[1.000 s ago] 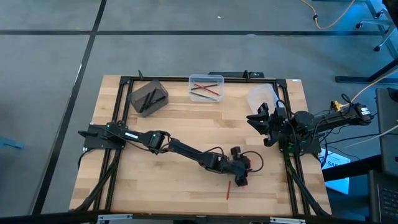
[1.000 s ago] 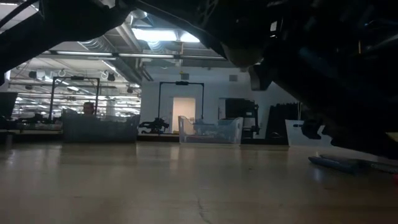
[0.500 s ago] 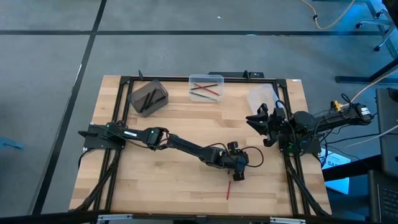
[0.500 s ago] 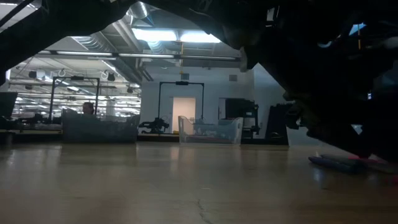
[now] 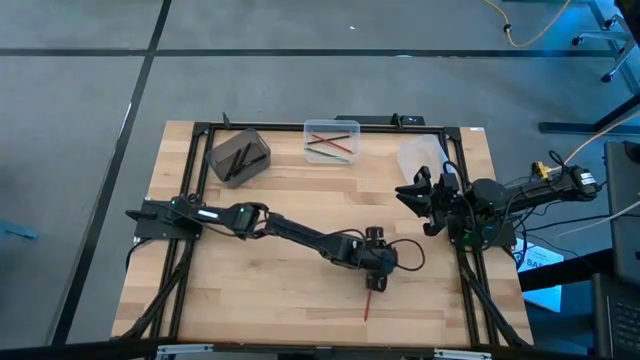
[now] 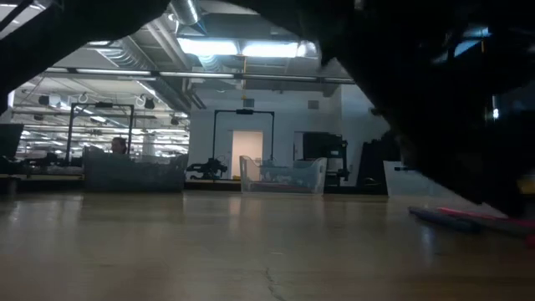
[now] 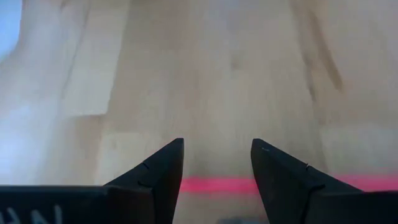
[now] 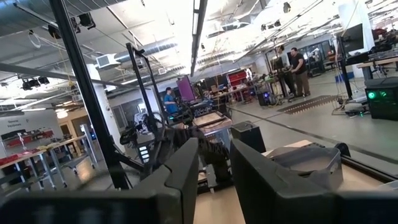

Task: Sort crayons/erasers/pens/pencils in bins
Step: Put the pink pencil into the left transparent bin

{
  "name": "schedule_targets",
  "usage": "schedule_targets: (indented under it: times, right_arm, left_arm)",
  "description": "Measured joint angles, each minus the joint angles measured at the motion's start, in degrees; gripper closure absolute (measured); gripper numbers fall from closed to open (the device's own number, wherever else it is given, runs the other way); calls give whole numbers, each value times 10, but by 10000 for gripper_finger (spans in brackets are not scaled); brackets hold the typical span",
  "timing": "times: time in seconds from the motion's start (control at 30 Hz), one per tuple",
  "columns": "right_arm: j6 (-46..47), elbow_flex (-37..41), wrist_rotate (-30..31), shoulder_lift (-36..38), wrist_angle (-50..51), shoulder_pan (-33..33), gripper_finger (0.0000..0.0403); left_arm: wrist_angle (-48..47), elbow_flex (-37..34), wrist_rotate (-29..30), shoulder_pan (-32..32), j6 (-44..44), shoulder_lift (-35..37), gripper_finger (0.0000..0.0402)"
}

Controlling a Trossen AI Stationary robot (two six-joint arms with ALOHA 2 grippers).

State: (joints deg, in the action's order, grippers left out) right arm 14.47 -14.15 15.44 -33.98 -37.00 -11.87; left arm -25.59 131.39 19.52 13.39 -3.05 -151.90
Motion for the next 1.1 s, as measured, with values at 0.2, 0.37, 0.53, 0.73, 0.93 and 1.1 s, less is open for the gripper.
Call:
schedule_targets:
  times: [0.2,0.37,0.53,0.73,0.93,1.1]
  right_arm:
    - [-15,0,0,2,13,0,305]
    - [-16,0,0,4,12,0,305]
    - [-17,0,0,4,14,0,305]
    - [-29,0,0,4,15,0,305]
    - [-29,0,0,4,18,0,305]
    - [-29,0,0,4,18,0,305]
  left_arm:
    - [-81,0,-96,-3,178,44,221]
    - [-84,0,-183,-4,310,45,221]
    - [-72,0,-213,-11,396,28,221]
    - [-51,0,-278,-34,422,16,221]
    - [-45,0,-304,-58,401,13,228]
    - [-44,0,-335,-75,391,7,250]
